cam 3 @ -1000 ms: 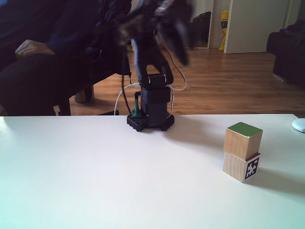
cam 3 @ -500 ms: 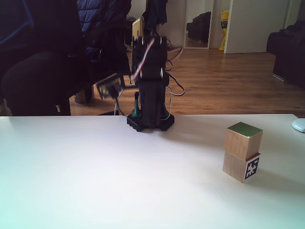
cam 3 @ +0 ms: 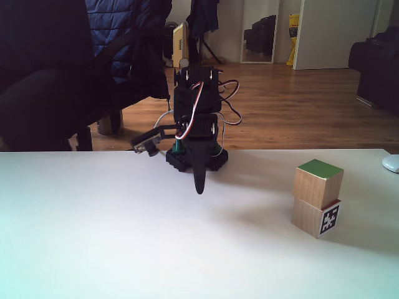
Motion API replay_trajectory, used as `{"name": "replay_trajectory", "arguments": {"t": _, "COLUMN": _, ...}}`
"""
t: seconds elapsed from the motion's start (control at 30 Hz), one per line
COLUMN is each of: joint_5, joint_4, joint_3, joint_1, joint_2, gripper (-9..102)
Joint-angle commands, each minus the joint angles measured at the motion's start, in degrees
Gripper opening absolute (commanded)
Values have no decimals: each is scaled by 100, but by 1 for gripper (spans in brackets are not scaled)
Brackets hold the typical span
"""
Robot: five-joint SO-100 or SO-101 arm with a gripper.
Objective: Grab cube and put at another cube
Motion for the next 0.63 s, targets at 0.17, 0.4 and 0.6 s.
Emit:
{"name": "replay_trajectory", "arguments": {"t": 0.17, "joint_5": -237, "joint_4": 378, "joint_3": -237, "joint_1": -149, "joint_2": 35, "gripper": 0}}
{"name": "replay_trajectory", "arguments": {"t": 0.4, "joint_5": -255, "joint_4": 378, "joint_3": -237, "joint_1": -176, "joint_2": 35, "gripper": 0}}
{"name": "replay_trajectory", "arguments": {"t": 0.6, "joint_5": -211, "joint_4": 378, "joint_3": -237, "joint_1": -141, "joint_2": 35, "gripper": 0}}
